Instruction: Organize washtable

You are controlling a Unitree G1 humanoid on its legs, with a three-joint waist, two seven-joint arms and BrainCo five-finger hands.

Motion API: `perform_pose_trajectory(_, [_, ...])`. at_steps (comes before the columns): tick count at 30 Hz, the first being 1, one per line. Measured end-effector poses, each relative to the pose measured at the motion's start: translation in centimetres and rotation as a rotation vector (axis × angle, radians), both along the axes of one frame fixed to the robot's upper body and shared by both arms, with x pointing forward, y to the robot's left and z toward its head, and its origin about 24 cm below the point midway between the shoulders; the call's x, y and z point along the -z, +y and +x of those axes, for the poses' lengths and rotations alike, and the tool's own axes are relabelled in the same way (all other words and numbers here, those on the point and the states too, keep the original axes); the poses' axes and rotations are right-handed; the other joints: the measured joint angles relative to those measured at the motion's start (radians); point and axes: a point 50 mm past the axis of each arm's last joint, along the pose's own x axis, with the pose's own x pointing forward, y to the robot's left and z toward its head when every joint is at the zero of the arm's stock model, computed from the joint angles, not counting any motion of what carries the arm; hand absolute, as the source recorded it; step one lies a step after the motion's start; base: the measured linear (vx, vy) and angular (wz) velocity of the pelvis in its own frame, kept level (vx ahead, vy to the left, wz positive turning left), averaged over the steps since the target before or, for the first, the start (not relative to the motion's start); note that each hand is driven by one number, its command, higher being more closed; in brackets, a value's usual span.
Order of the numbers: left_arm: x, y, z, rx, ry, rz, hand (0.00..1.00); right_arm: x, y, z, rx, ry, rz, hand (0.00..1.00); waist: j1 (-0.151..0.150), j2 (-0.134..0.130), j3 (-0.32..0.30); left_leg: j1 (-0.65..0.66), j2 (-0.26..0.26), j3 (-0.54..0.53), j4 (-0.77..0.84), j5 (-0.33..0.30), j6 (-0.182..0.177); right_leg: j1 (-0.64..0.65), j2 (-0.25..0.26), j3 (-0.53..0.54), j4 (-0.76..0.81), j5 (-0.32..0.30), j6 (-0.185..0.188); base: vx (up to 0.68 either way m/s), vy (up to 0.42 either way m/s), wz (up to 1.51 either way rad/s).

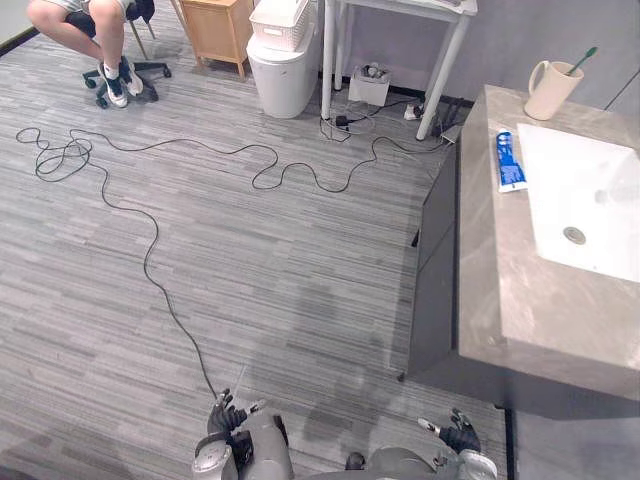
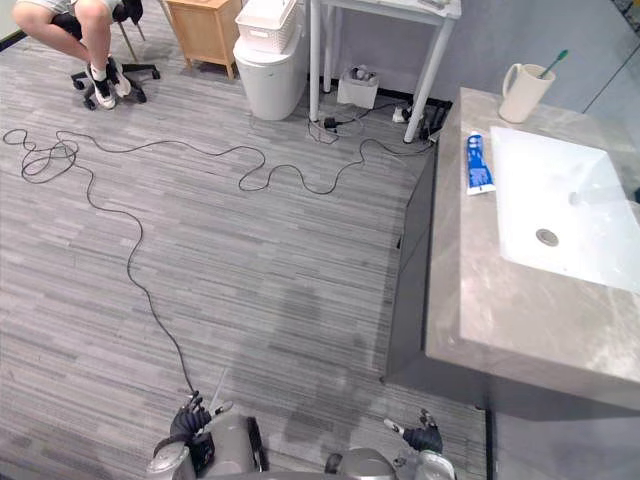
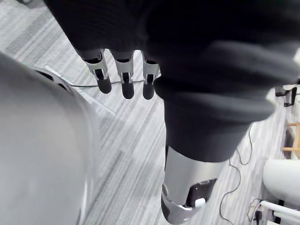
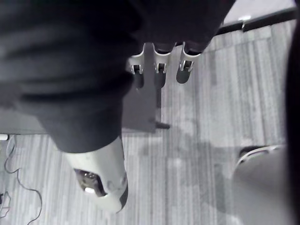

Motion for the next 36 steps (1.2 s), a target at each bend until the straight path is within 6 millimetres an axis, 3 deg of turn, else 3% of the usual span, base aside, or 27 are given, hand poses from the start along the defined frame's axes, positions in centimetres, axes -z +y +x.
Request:
perform_pose_trajectory(1, [0.3,-0.7,-0.5,-0.003,0.012,-0.016,0.00,0.0,-0.2,-0.5,0.004,0.003,-0.007,0.00,0.017,0.029,-0.017,0.014,0.022,-0.026,-0.158,0.142,0.016,0.029,-0.003,0.044,0.008,-0.018,0.063,0.48,0.424,-1.05])
perform_pose_trajectory(2, [0.6,-1.1,-0.8,-0.014,0.024,-0.031,0.00,0.1,-0.5,-0.8,0.006,0.010,-0.013,0.00,0.026,0.046,-0.027,0.015,0.040,-0.028,-0.158,0.216,0.017,0.041,0.001,0.067,0.014,-0.036,0.093,0.49,0.510,-1.09])
perform_pose_trajectory(3, [0.4,-0.6,-0.4,-0.019,0.013,-0.018,0.00,0.3,-0.2,-0.8,0.010,0.025,-0.002,0.00,0.028,0.033,-0.030,0.007,0.030,-0.020,-0.080,0.226,0.032,0.053,-0.035,0.099,0.033,-0.059,0.120,0.46,0.505,-0.66])
perform_pose_trajectory(4, [-0.1,0.2,0.6,-0.005,-0.004,0.007,0.00,0.5,1.0,-1.0,0.005,0.034,0.032,0.00,0.015,-0.027,-0.049,0.007,0.000,0.017,-0.042,0.173,0.050,0.026,-0.085,0.126,0.075,-0.045,0.115,0.43,0.482,-0.55])
perform_pose_trajectory(5, [-0.2,0.2,0.9,0.005,-0.007,0.011,0.00,0.6,1.1,-1.1,-0.003,0.040,0.037,0.00,0.014,-0.037,-0.048,0.013,0.000,0.043,-0.024,0.147,0.054,0.005,-0.100,0.146,0.109,-0.025,0.126,0.39,0.434,-0.66])
perform_pose_trajectory(7, [-0.1,0.4,1.1,0.036,0.006,0.027,0.00,0.7,1.3,-1.2,0.005,0.049,0.043,0.00,0.019,-0.040,-0.041,0.066,0.005,0.109,0.022,0.072,0.087,-0.085,-0.139,0.171,0.297,0.070,0.137,0.38,0.424,-0.87])
perform_pose_trajectory(8, [0.1,0.3,0.8,0.041,0.024,0.027,0.00,0.7,1.1,-1.4,0.003,0.055,0.036,0.00,0.018,-0.040,-0.040,0.111,0.006,0.141,0.020,0.044,0.094,-0.136,-0.151,0.170,0.413,0.077,0.152,0.35,0.363,-0.84])
perform_pose_trajectory(10, [0.4,-0.3,0.5,0.081,0.048,0.025,0.00,0.6,0.8,-1.2,0.013,0.044,0.026,0.00,0.016,-0.036,-0.037,0.252,-0.005,0.214,-0.035,-0.016,0.096,-0.269,-0.160,0.104,0.656,0.025,0.143,0.35,0.307,-0.77])
perform_pose_trajectory(11, [0.4,-0.4,0.4,0.089,0.050,0.024,0.00,0.6,0.7,-1.1,0.014,0.040,0.025,0.00,0.011,-0.037,-0.038,0.284,-0.013,0.227,-0.059,-0.018,0.096,-0.296,-0.157,0.074,0.679,0.015,0.135,0.26,0.186,-0.41])
perform_pose_trajectory(13, [0.6,-0.8,0.2,0.108,0.063,0.017,0.00,0.4,0.7,-0.7,0.011,0.021,0.019,0.00,-0.007,-0.037,-0.037,0.353,-0.032,0.262,-0.131,-0.019,0.094,-0.381,-0.139,-0.015,0.669,-0.016,0.126,0.20,0.067,-0.19])
perform_pose_trajectory(15, [0.9,-1.1,-0.1,0.109,0.078,0.009,0.00,0.3,0.6,-0.3,0.008,0.014,0.015,0.00,-0.015,-0.038,-0.038,0.420,-0.058,0.310,-0.210,-0.016,0.082,-0.467,-0.111,-0.140,0.458,-0.015,0.112,0.32,0.053,-0.33])
perform_pose_trajectory(16, [0.9,-1.0,-0.2,0.108,0.083,0.010,0.00,0.4,0.7,-0.4,0.004,0.020,0.017,0.00,-0.014,-0.040,-0.039,0.436,-0.070,0.323,-0.231,-0.014,0.076,-0.467,-0.102,-0.168,0.369,-0.001,0.102,0.31,0.020,-0.34])
perform_pose_trajectory(17, [1.0,-0.8,-0.6,0.106,0.093,0.013,0.00,0.5,0.8,-0.5,0.001,0.028,0.019,0.00,-0.018,-0.052,-0.046,0.464,-0.101,0.340,-0.262,-0.007,0.059,-0.466,-0.082,-0.191,0.202,0.071,0.057,0.40,-0.021,-0.09])
perform_pose_trajectory(18, [1.1,-0.9,-0.7,0.099,0.100,0.008,0.00,0.6,0.7,-0.7,0.012,0.032,0.023,0.00,-0.035,-0.061,-0.051,0.490,-0.124,0.332,-0.263,-0.023,0.042,-0.458,-0.069,-0.145,0.158,0.192,-0.033,0.43,-0.040,0.02])
perform_pose_trajectory(19, [1.4,-1.4,-1.0,0.095,0.113,-0.010,0.00,0.5,0.5,-0.5,0.021,0.027,0.021,0.00,-0.035,-0.046,-0.050,0.506,-0.115,0.320,-0.260,-0.035,0.032,-0.446,-0.061,-0.151,0.172,0.177,-0.030,0.45,-0.034,0.06])
perform_pose_trajectory(20, [1.5,-2.2,-1.0,0.099,0.112,-0.028,0.00,0.4,0.0,-0.6,0.034,0.025,0.010,0.00,-0.035,0.001,-0.069,0.512,-0.088,0.312,-0.252,-0.052,0.014,-0.434,-0.038,-0.163,0.173,0.142,-0.029,0.44,-0.018,0.08])
perform_pose_trajectory(21, [1.5,-2.6,-0.9,0.106,0.108,-0.035,0.00,0.4,-0.6,-0.6,0.037,0.024,-0.005,0.00,-0.040,0.018,-0.068,0.509,-0.059,0.292,-0.182,-0.064,-0.002,-0.419,-0.023,-0.172,0.187,0.101,-0.027,0.42,-0.024,0.12])
perform_pose_trajectory(22, [1.4,-2.7,-0.8,0.109,0.105,-0.036,0.00,0.4,-0.5,-0.6,0.036,0.023,-0.004,0.00,-0.041,0.025,-0.064,0.484,-0.036,0.264,-0.105,-0.072,-0.013,-0.403,-0.014,-0.183,0.189,0.083,-0.028,0.42,-0.075,0.17])
perform_pose_trajectory(25, [1.1,-2.3,-0.6,0.100,0.074,-0.035,0.00,0.4,-0.7,-0.6,0.036,0.027,-0.006,0.00,-0.031,0.048,-0.049,0.341,0.118,0.112,0.378,-0.036,-0.050,-0.271,0.070,-0.179,0.179,0.004,-0.057,0.44,-0.046,-0.21])
perform_pose_trajectory(26, [1.1,-2.2,-0.7,0.100,0.074,-0.032,0.00,0.4,-0.6,-0.6,0.034,0.030,-0.004,0.00,-0.030,0.046,-0.050,0.327,0.126,0.101,0.413,-0.040,-0.053,-0.250,0.078,-0.167,0.176,-0.006,-0.058,0.41,0.023,-0.61])
perform_pose_trajectory(29, [0.7,-2.0,-0.2,0.100,0.047,-0.022,0.00,0.5,-0.2,-0.7,0.034,0.038,0.013,0.00,-0.027,0.030,-0.051,0.254,0.105,0.088,0.388,-0.059,-0.030,-0.184,0.082,-0.073,0.123,-0.015,-0.051,0.38,0.068,-0.86])
perform_pose_trajectory(32, [0.5,-2.2,0.3,0.100,0.025,-0.026,0.00,0.6,-0.2,-0.8,0.044,0.042,0.017,0.00,0.000,0.018,-0.044,0.194,0.021,-0.018,0.185,-0.071,-0.020,-0.151,0.052,0.058,0.108,-0.011,-0.042,0.34,0.248,-1.23])
perform_pose_trajectory(34, [0.4,-2.6,0.5,0.102,0.015,-0.032,0.00,0.6,-0.3,-1.1,0.045,0.050,0.013,0.00,0.008,0.022,-0.048,0.174,-0.061,-0.196,0.014,-0.049,-0.047,-0.133,0.018,0.160,0.117,-0.060,0.042,0.30,0.385,-1.16])
perform_pose_trajectory(35, [0.6,-3.0,0.2,0.099,0.021,-0.044,0.00,0.6,-0.8,-1.4,0.044,0.055,0.001,0.00,0.009,0.041,-0.056,0.173,-0.062,-0.240,-0.038,-0.040,-0.057,-0.133,0.023,0.178,0.127,-0.076,0.067,0.27,0.446,-1.24])
perform_pose_trajectory(36, [0.8,-3.3,-0.1,0.092,0.030,-0.056,0.00,0.7,-1.1,-1.6,0.043,0.067,-0.007,0.00,0.016,0.063,-0.065,0.176,-0.067,-0.238,0.000,0.006,-0.042,-0.133,0.022,0.235,0.163,-0.112,0.103,0.33,0.532,-1.15])
